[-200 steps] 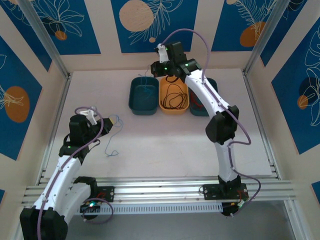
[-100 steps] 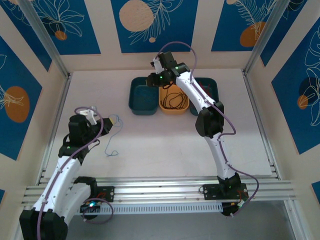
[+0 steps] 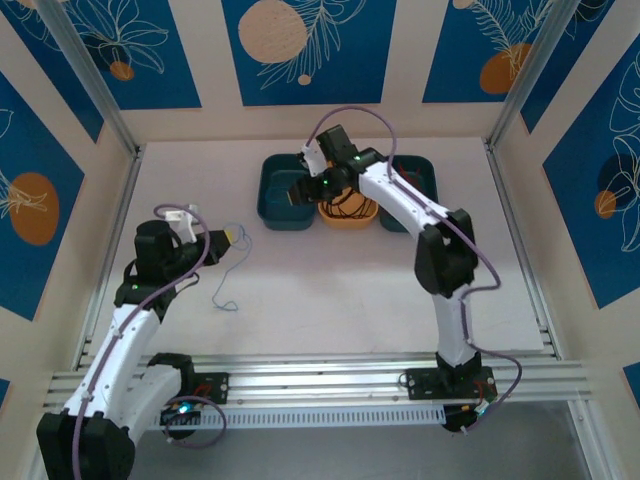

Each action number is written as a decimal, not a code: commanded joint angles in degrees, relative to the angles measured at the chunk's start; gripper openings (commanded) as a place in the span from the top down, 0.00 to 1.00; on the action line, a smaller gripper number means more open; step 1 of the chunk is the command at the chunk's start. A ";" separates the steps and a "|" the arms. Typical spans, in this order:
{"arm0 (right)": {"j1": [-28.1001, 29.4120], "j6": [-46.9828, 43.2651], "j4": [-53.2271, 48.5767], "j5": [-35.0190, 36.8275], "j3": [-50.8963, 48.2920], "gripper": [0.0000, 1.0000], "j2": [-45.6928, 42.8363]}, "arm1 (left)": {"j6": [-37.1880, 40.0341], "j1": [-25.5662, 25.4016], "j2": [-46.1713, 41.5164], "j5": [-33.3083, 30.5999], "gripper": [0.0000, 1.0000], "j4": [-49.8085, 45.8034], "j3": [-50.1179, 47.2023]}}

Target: Untangle the cables

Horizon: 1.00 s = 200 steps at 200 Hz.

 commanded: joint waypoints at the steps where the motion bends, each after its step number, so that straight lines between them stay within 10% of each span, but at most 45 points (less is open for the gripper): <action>1: 0.00 -1.17 12.03 -9.81 -9.75 0.52 -9.36 | 1.76 -0.48 0.85 7.05 1.00 3.75 2.36; 73: 1.95 5.06 37.64 -18.76 -36.78 0.42 -20.19 | -5.80 -0.52 4.05 17.68 1.00 20.01 3.14; 200: 8.00 11.15 46.96 -12.73 -33.18 0.40 -8.63 | -10.51 -0.48 3.60 21.14 1.00 25.08 1.98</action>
